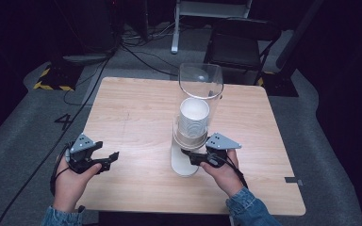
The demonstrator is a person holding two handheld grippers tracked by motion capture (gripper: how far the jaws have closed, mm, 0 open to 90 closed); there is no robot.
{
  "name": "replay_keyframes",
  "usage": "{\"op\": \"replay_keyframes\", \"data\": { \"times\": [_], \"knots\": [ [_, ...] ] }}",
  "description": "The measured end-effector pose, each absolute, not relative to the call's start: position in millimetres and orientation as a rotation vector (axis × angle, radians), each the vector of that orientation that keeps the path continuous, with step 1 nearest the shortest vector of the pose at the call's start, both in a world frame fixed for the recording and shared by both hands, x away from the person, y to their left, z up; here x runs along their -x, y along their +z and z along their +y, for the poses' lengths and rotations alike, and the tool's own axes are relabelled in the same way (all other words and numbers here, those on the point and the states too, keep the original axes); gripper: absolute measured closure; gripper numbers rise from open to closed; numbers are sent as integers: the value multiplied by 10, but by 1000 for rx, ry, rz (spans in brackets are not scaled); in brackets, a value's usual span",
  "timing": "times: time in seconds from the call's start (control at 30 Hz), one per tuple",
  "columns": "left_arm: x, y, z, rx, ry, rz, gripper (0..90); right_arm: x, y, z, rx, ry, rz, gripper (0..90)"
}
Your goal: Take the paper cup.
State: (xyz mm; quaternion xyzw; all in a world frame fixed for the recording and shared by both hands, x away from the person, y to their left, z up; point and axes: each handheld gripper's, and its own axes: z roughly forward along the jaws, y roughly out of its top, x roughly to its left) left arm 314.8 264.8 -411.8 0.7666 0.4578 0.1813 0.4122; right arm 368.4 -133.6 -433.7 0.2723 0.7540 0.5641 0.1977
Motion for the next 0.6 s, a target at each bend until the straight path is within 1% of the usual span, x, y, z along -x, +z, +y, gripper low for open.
{"op": "replay_keyframes", "data": {
  "times": [0.6],
  "knots": [
    [-3149,-4123,2627,-1932,448,1146,256,-3663,-4365,-1349,-770,1571,2119,333]
  ]
}}
